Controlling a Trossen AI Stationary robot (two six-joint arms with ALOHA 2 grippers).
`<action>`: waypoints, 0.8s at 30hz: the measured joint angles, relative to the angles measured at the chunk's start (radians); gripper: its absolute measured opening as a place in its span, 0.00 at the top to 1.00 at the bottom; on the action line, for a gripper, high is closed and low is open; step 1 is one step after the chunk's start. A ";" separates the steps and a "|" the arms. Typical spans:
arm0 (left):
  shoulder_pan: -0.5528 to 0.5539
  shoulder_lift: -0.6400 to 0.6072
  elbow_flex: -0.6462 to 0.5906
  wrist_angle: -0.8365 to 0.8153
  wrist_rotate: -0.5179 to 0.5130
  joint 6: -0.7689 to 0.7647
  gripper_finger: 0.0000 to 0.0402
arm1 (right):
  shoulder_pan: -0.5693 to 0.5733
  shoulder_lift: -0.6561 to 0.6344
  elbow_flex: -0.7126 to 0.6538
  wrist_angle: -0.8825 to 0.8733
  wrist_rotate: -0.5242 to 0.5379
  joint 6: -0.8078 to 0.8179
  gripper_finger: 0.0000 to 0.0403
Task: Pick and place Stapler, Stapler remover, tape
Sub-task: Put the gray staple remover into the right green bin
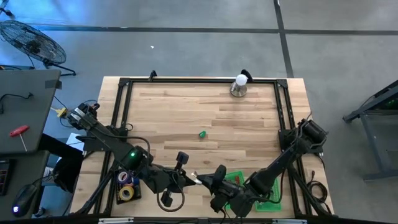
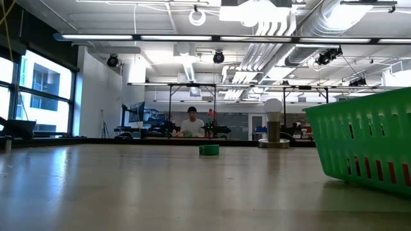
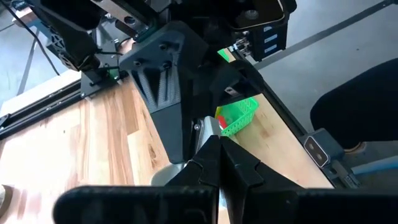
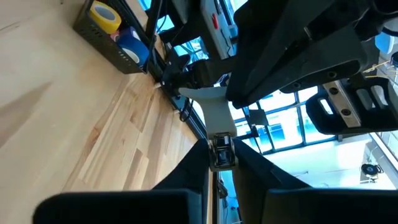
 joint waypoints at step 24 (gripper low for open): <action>-0.001 0.000 -0.001 0.090 -0.043 0.003 0.96 | 0.000 0.000 0.000 -0.014 0.006 0.063 0.91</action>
